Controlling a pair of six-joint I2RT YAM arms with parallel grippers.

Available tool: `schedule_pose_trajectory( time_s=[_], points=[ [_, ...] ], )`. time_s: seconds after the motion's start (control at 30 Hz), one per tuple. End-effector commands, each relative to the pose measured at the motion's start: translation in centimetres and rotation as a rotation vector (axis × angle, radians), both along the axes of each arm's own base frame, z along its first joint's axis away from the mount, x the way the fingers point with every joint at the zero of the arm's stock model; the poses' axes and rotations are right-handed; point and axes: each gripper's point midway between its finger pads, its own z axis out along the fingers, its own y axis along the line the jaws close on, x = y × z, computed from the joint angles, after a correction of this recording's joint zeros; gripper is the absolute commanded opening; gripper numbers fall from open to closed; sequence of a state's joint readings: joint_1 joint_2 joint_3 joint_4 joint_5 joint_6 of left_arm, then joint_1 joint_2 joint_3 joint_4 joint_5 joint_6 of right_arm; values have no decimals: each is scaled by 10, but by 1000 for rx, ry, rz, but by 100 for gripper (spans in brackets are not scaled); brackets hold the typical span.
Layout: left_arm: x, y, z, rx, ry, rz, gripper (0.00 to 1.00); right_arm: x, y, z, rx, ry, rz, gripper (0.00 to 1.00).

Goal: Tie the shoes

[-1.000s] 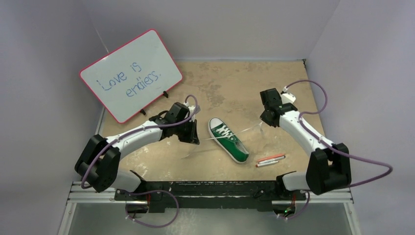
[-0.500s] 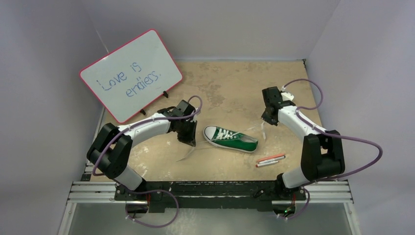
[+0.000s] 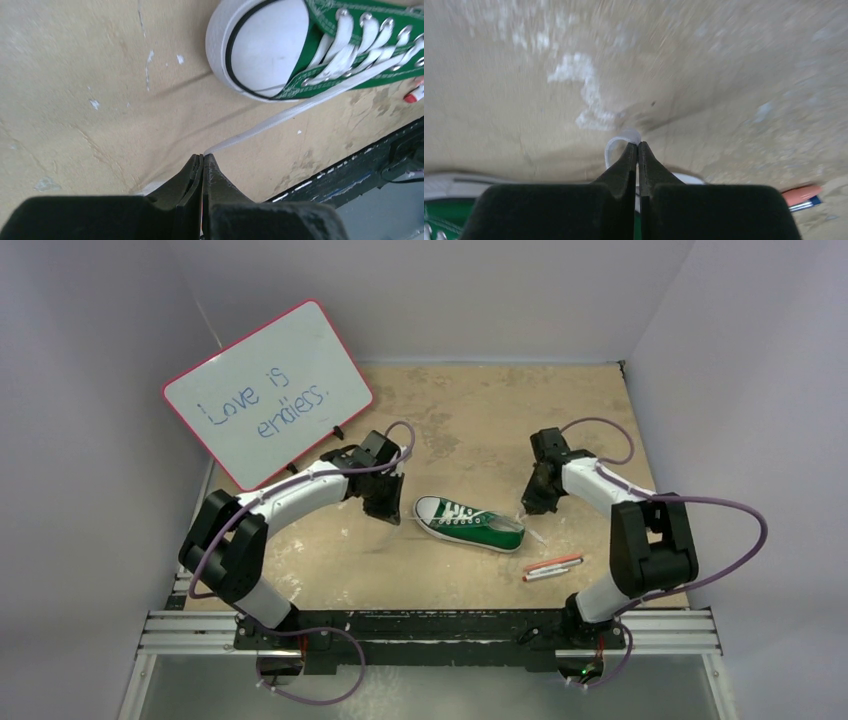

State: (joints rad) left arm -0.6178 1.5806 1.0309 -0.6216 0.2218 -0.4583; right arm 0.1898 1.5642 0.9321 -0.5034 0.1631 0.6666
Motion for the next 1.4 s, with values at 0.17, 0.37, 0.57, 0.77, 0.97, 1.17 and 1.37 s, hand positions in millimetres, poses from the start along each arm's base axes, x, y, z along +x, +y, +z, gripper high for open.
schedule_pose_trajectory(
  time_s=[0.17, 0.37, 0.57, 0.77, 0.97, 1.17, 1.37],
  points=[
    [13, 8, 4, -1, -32, 129, 0, -73, 102, 16, 349, 96, 321, 0],
    [-16, 22, 0, -2, 31, 193, 1, -83, 126, 39, 519, 15, 385, 0],
    [-50, 17, 1, -82, 144, 181, 13, -87, 167, 63, 809, -33, 455, 0],
    [-57, 2, 29, -206, 136, 172, 46, -95, 182, 76, 943, -14, 480, 0],
    [-24, -36, 57, -285, -105, 66, 55, -88, 141, 56, 628, 31, 407, 0],
    [29, -75, 37, -385, -115, 179, 55, -89, 119, 28, 475, 81, 458, 0],
    [46, -108, 20, -549, -39, 246, 62, -68, 130, 12, 485, 53, 534, 0]
  ],
)
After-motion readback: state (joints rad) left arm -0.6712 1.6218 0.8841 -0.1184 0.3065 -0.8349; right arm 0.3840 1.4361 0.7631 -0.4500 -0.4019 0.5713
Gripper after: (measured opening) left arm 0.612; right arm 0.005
